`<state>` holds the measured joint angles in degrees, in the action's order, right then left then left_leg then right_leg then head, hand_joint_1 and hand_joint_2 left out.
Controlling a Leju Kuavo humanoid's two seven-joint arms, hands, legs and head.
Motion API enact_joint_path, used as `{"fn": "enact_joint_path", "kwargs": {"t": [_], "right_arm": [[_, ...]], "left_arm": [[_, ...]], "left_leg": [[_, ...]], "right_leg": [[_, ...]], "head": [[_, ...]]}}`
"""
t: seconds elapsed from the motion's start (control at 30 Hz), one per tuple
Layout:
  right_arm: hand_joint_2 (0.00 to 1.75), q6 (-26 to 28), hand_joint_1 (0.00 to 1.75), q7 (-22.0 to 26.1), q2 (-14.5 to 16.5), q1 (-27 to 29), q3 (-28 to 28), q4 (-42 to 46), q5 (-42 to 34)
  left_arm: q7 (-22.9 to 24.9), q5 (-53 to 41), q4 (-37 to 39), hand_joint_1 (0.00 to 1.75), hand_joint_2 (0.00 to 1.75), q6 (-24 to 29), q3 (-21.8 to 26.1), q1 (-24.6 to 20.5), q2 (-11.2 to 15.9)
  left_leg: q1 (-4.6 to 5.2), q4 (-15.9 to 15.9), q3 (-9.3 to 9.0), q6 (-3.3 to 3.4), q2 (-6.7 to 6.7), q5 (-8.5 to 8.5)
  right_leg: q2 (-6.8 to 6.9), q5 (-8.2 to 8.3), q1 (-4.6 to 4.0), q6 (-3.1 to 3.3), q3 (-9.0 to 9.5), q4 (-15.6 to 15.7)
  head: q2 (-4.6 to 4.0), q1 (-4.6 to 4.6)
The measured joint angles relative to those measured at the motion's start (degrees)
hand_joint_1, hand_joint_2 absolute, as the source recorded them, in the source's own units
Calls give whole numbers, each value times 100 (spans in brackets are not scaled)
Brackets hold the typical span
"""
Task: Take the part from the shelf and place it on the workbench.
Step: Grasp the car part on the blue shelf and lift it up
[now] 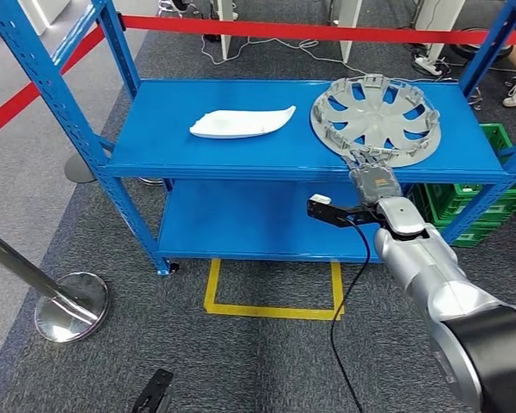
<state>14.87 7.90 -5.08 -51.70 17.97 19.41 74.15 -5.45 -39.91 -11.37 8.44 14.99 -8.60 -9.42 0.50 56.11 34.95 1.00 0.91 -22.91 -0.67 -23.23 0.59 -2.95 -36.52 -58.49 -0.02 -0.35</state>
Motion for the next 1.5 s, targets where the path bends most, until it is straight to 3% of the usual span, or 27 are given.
{"fn": "enact_joint_path", "kwargs": {"t": [0.07, 0.13, 0.2, 0.23, 0.3, 0.33, 0.4, 0.47, 0.53, 0.57, 0.63, 0.7, 0.73, 0.77, 0.83, 0.87, 0.93, 1.03, 1.1, 1.17, 1.2, 1.23, 1.27, 1.33, 1.37, 1.4, 1.5], "right_arm": [[175, 7, 0, -1, -12, 0, 1, 1, -2], [175, 11, 0, 2, -24, 27, 3, -1, -3], [175, 13, 0, 3, -38, 79, 4, -2, -3], [175, 13, 0, 2, -45, 95, 5, -3, -3], [175, 14, 0, 2, -50, 102, 6, -3, -3], [175, 14, 0, 2, -49, 100, 7, -3, -3], [175, 13, 0, 2, -48, 108, 8, -4, -3], [175, 13, 0, 1, -50, 112, 9, -2, -5], [175, 15, 0, -2, -52, 98, 9, 9, -7], [175, 15, 0, -2, -52, 88, 9, 14, -8], [175, 13, 0, 1, -52, 80, 9, 18, -8], [175, 12, 0, 2, -52, 84, 9, 17, -8], [175, 11, 0, 2, -52, 85, 9, 17, -8], [175, 12, 0, 2, -52, 84, 9, 17, -8], [175, 12, 0, 2, -52, 78, 9, 19, -8], [175, 12, 0, 1, -52, 74, 9, 19, -8], [175, 11, 0, 0, -54, 72, 9, 17, -10], [175, 11, 0, 1, -54, 79, 11, 17, -12], [175, 11, 0, 3, -56, 79, 15, 17, -13], [175, 10, 0, 4, -59, 86, 17, 16, -14], [175, 10, 0, 4, -60, 95, 18, 16, -15], [175, 10, 0, 4, -61, 101, 19, 16, -15], [175, 11, 0, 4, -61, 104, 20, 16, -17], [175, 17, 0, 15, -61, 90, 25, 17, -34], [175, 26, 0, 32, -60, 78, 27, 17, -50], [175, 40, 0, 56, -60, 68, 30, 19, -71], [175, 95, 0, 131, -58, 51, 34, 48, -116]], "left_arm": [[3, -6, 0, 0, 0, 0, 0, -6, -2], [3, -7, 0, 0, 0, -3, 0, -11, -6], [3, -7, 0, 0, 0, -6, 1, -2, -9], [3, -7, 0, 0, 0, -7, 1, 6, -9], [3, -7, -1, 0, 0, -8, 2, 15, -9], [3, -8, -1, 0, 0, -8, 2, 11, -6], [3, -16, -1, 0, 0, -9, 2, 3, 1], [3, -28, 0, 0, 0, -9, 4, 7, 4], [3, -38, 0, 0, 0, -9, 6, 5, 8], [3, -43, 0, 0, 0, -9, 7, -3, 9], [2, -51, 0, 0, 0, -9, 7, -16, 9], [1, -59, 0, 0, 0, -10, 7, -8, 9], [1, -61, 0, 0, 0, -11, 7, -3, 9], [2, -62, -1, 0, 0, -11, 7, -3, 8], [2, -65, -1, 0, 0, -10, 7, -12, 10], [2, -67, -1, 0, 0, -10, 7, -19, 12], [2, -74, 0, 0, 0, -9, 7, -24, 14], [2, -86, 0, 0, 0, -9, 8, -19, 15], [2, -90, 0, 0, 0, -9, 9, -25, 14], [1, -92, 0, 0, 0, -9, 9, -21, 13], [2, -92, 0, 0, 0, -9, 9, -14, 13], [2, -92, 0, 0, 0, -9, 9, -9, 13], [2, -92, 0, 0, 0, -9, 10, -6, 13], [2, -92, 0, 0, 0, -9, 11, -7, 9], [2, -92, 0, 0, 0, -9, 12, -9, 7], [3, -94, 0, 0, 0, -9, 14, -8, 5], [3, -102, -1, 0, 0, -8, 25, -4, 0]], "left_leg": [[-34, -114, -81, 15, -16, 46], [-37, -128, -105, 26, -22, 41], [-54, -116, -111, 13, -15, 23], [-71, -100, -115, -11, -8, 7], [-112, -19, -118, -97, 5, -63], [-120, 45, -105, -150, 9, -109], [-113, 129, -72, -224, 17, -162], [-118, 131, -59, -261, 21, -168], [-131, 254, -2, -306, 3, -258], [-133, 475, 108, -325, -8, -377], [-132, 1213, 510, -342, -18, -684], [-131, 1755, 864, -334, -18, -793], [-131, 1749, 904, -321, -18, -692], [-130, 1525, 825, -302, -18, -499], [-123, 786, 483, -259, -26, -96], [-117, 480, 335, -248, -27, 0], [-98, 217, 215, -229, -24, -2], [-94, 167, 182, -136, -15, 0], [-94, 145, 140, -67, -13, -5], [-75, 145, 120, -25, -11, -29], [-65, 146, 109, -13, -10, -39], [-58, 147, 95, -7, -8, -51], [-53, 148, 74, -8, -4, -65], [-41, 155, 31, -35, 5, -103], [-31, 164, 21, -58, 10, -120], [-23, 169, 19, -81, 13, -131], [-28, 166, 20, -149, 15, -151]], "right_leg": [[4, -190, -6, -28, -164, -334], [9, -510, 8, -68, -523, -1081], [11, -597, 32, -115, -769, -1524], [13, -485, 50, -143, -736, -1424], [22, -133, 106, -233, -400, -731], [6, -24, 127, -247, -227, -406], [-33, -6, 131, -170, -74, -145], [-51, -20, 110, -17, -88, -173], [-56, -30, 109, 69, -88, -181], [-56, -35, 113, 100, -79, -178], [-52, -50, 107, 136, -69, -178], [-46, -63, 100, 148, -63, -178], [-46, -68, 98, 147, -56, -178], [-46, -75, 100, 140, -45, -178], [-48, -99, 93, 104, -26, -184], [-53, -108, 86, 74, -25, -183], [-59, -111, 77, 4, -23, -154], [-36, -162, 104, -83, -30, -174], [-4, -417, 89, -90, -258, -661], [6, -717, 57, -86, -651, -1422], [6, -762, 46, -83, -794, -1661], [6, -700, 38, -77, -842, -1696], [7, -530, 33, -66, -768, -1492], [7, -124, 21, -33, -397, -711], [6, -4, 16, -14, -225, -376], [4, 39, 8, 4, -120, -178], [1, 19, -1, 73, -66, -84]], "head": [[0, 17], [0, 27], [0, 28], [0, 28], [0, 31], [0, 42], [0, 43], [0, 28], [0, 17], [0, 7], [0, -8], [0, -10], [0, -10], [0, -10], [0, -14], [0, -14], [0, -9], [0, 5], [0, 27], [0, 44], [0, 45], [0, 48], [0, 47], [0, 50], [0, 48], [0, 47], [0, 44]]}}
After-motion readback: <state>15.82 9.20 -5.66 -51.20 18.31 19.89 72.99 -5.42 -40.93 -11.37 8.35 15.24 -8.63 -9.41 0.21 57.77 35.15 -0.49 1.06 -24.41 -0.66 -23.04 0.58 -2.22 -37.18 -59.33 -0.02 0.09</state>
